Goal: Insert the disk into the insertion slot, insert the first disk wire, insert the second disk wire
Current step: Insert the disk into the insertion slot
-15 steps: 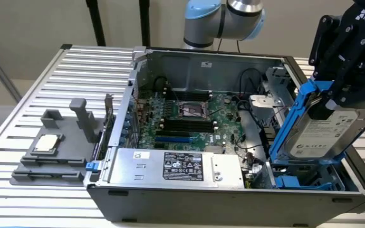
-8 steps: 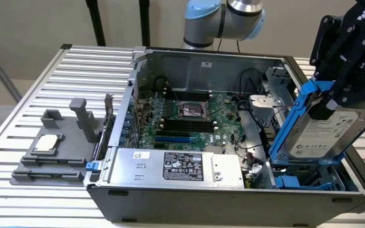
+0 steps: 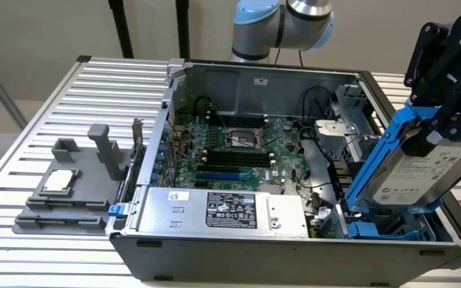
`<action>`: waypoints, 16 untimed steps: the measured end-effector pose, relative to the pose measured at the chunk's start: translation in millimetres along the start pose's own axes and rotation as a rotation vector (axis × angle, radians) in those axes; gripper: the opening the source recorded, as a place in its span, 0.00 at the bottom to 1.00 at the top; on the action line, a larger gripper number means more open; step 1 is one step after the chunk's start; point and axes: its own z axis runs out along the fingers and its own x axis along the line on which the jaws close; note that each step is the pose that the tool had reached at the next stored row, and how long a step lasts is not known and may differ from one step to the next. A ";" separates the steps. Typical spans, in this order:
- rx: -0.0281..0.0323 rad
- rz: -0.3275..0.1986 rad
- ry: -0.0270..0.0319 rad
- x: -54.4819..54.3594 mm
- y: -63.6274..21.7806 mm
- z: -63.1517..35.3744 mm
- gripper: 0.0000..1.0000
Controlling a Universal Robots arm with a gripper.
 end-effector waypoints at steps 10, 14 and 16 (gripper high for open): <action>-0.0088 0.002 0.0001 3.7 -12.0 8.2 0.33; -0.0106 0.002 0.0001 -5.2 -11.9 8.2 0.33; -0.0114 0.002 0.0001 -11.3 -11.8 8.1 0.33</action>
